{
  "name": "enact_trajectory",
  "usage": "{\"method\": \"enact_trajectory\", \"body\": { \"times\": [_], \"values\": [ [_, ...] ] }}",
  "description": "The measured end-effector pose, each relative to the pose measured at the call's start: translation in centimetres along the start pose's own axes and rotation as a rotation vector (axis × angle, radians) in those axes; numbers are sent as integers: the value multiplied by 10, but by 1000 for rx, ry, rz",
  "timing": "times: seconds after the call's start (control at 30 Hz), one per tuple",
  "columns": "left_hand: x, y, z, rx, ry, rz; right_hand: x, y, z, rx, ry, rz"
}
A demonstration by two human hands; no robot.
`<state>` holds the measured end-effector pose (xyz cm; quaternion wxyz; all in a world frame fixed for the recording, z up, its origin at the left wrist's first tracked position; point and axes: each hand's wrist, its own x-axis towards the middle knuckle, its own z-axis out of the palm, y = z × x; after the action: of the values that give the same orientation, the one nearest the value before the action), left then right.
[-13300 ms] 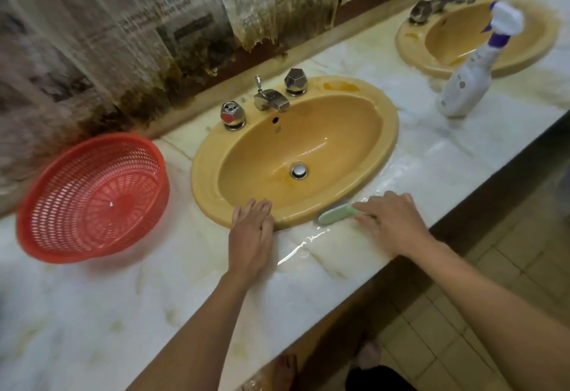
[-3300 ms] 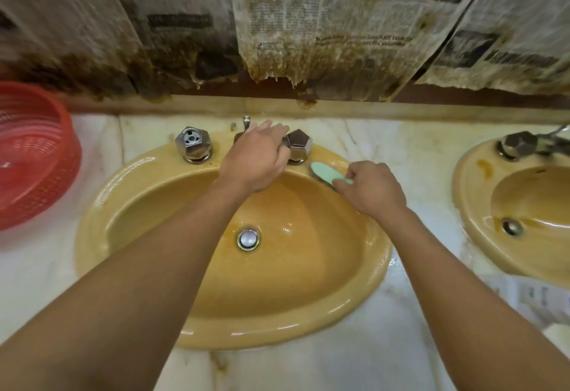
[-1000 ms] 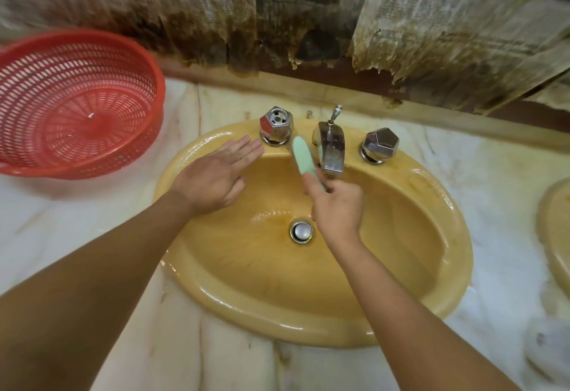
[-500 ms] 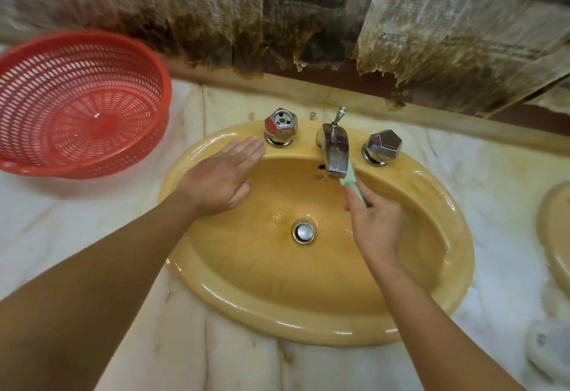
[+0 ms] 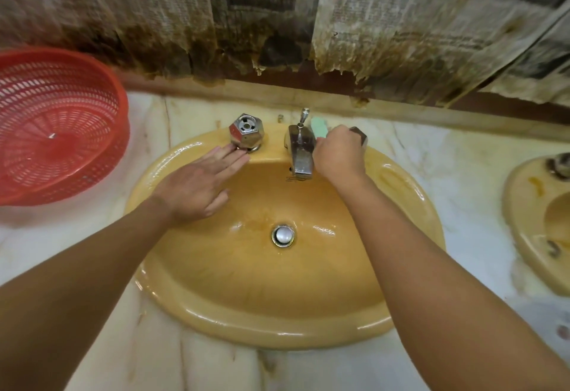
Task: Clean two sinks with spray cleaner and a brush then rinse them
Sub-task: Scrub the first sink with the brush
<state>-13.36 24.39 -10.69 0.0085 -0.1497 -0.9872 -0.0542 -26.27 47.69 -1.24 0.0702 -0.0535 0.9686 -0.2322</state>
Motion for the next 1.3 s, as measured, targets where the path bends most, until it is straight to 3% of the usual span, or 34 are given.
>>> {"method": "enact_trajectory", "body": {
  "times": [0.1, 0.2, 0.27, 0.33, 0.5, 0.6, 0.77, 0.93, 1.07, 1.3],
  "values": [
    [2, 0, 0, -11, 29, 6, -13, 20, -3, 245, -115, 78],
    [3, 0, 0, -15, 47, 12, -27, 32, -8, 836, -194, 364],
    [3, -1, 0, -23, 62, 13, -25, 28, -6, 1006, -207, 431],
    [3, -1, 1, -29, 74, 16, -8, 21, 0, 890, -166, 378],
    [4, 0, 2, -28, 69, 6, 9, 16, 4, 173, -14, 55],
    [4, -1, 1, -21, 70, 9, -11, 27, 5, -35, -48, -8],
    [4, 0, 1, -27, 93, 17, 13, 12, -5, -24, -117, -2],
    [5, -2, 2, -29, 80, 18, 68, -5, -67, -407, -381, -163],
    [5, -2, 3, -42, 66, 10, 99, 11, -97, -504, -576, -210],
    [6, -1, 0, -42, 45, 0, 116, 16, -86, -518, -566, -406]
  ]
}}
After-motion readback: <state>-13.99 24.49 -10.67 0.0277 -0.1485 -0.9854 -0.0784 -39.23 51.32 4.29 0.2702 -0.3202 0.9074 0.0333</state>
